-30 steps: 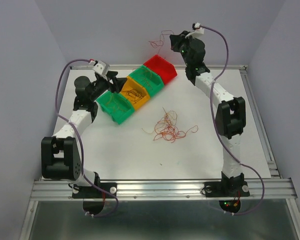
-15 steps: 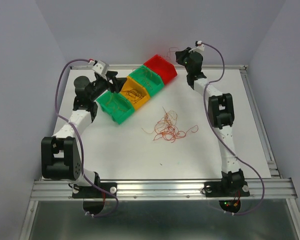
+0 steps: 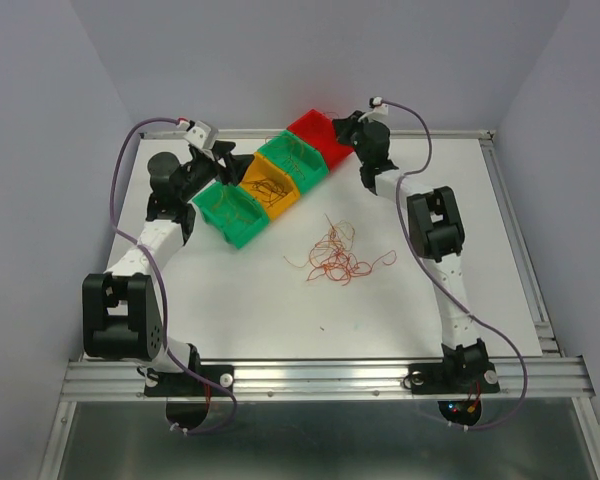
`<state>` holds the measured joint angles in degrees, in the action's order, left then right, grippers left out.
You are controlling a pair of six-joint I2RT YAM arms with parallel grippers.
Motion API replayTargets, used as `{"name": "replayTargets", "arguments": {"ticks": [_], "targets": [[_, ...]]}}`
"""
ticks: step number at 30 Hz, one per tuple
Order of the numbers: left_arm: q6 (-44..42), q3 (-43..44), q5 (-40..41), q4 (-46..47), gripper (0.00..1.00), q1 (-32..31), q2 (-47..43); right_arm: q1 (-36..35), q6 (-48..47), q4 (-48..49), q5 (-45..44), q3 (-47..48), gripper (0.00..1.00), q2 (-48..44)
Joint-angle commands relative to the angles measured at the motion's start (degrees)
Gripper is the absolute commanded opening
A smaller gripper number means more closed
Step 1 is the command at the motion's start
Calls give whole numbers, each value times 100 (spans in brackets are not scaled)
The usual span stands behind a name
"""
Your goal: Untangle the cables
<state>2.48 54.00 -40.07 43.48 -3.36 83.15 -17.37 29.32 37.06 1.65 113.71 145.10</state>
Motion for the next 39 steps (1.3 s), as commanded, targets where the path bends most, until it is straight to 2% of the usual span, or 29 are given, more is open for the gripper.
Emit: {"name": "replayTargets", "arguments": {"ticks": [1,3,4,5,7,12,13,16,19,21,26,28,29,30,32,35,38,39], "targets": [[68,111,-123,327,71,28,-89,-162,-252,495,-139,-86,0,-316],[60,93,-123,336,71,19,-115,-171,-164,495,-121,-77,5,-237],[60,93,-115,345,71,19,-133,-179,-164,495,-112,-68,11,-219],[60,85,-115,345,71,28,-133,-206,-198,495,-138,-60,25,-184],[51,85,-123,336,71,19,-150,-206,-225,487,-139,-68,36,-210],[60,93,-141,336,71,19,-133,-206,-304,478,-472,-331,47,-631],[60,93,-141,336,71,19,-133,-215,-322,478,-499,-384,54,-710],[77,93,-150,327,71,28,-133,-206,-383,478,-587,-761,56,-1123],[68,93,-185,336,71,28,-133,-206,-357,399,-447,-1341,54,-1737],[60,102,-246,327,73,28,-107,-206,-252,-223,-201,-1596,54,-2124],[103,181,-509,292,73,10,16,-285,-453,-2113,756,-3072,56,-3627],[104,190,-589,292,73,-7,43,-416,-637,-2421,645,-3669,58,-4057],[95,190,-615,301,73,-25,69,-495,-821,-2736,478,-4142,67,-4442],[42,181,-624,292,73,-68,69,-670,-910,-2904,155,-4390,70,-4646],[-28,155,-589,283,73,-113,61,-864,-1015,-3195,55,-4830,75,-4998],[-177,155,-685,196,74,-244,78,-1189,-1034,-3301,-137,-6189,79,-5981],[-370,216,-1036,64,74,-367,148,-1357,-850,-3345,-376,-7052,79,-6458],[-432,225,-1081,29,74,-402,166,-1383,-806,-3345,-385,-7056,79,-6589]]}}
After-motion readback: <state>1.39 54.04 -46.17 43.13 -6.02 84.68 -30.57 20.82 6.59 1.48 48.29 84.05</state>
